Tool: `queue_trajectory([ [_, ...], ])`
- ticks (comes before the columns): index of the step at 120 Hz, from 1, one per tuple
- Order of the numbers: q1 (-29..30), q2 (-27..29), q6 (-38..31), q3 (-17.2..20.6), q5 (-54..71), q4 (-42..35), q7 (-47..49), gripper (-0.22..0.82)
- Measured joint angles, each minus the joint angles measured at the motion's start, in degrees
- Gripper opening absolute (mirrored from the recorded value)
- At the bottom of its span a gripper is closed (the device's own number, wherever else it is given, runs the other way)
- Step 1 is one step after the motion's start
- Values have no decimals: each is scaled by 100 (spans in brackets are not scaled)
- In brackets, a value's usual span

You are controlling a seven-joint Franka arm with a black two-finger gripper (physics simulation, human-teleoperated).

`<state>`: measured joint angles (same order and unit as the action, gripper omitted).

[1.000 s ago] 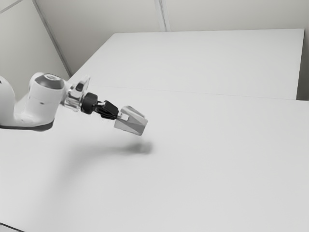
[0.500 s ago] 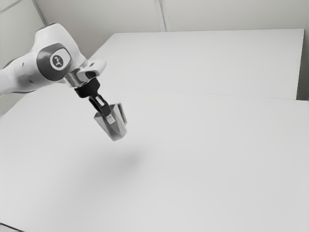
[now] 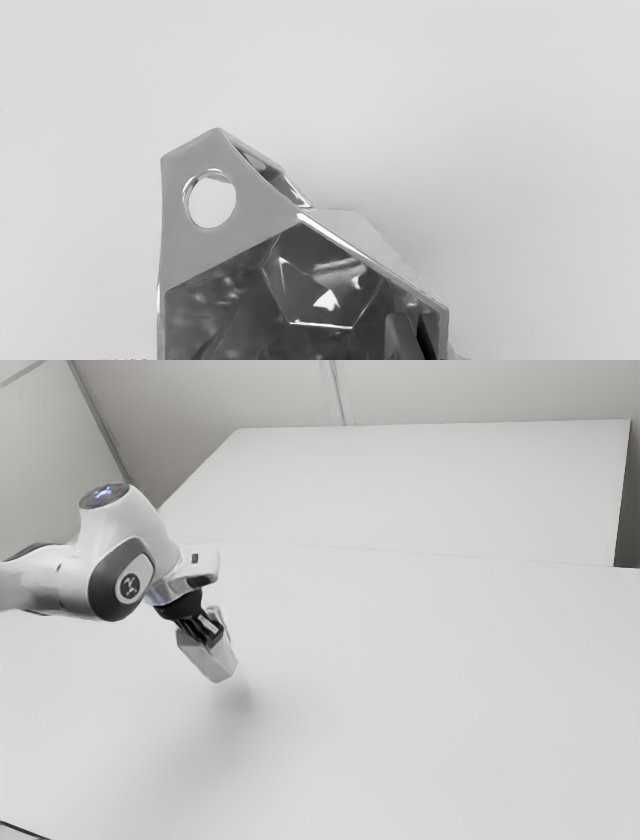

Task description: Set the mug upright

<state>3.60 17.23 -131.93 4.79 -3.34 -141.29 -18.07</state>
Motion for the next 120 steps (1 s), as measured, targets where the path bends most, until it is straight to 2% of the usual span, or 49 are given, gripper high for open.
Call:
queue_trajectory([
  [77,68,-857,-781,-21,384,-129,887,-17],
  [85,66,-873,-813,-15,373,-130,929,-7],
  [105,16,-790,-848,-8,357,-121,1018,26],
  [120,9,-713,-509,-8,346,320,1099,41],
])
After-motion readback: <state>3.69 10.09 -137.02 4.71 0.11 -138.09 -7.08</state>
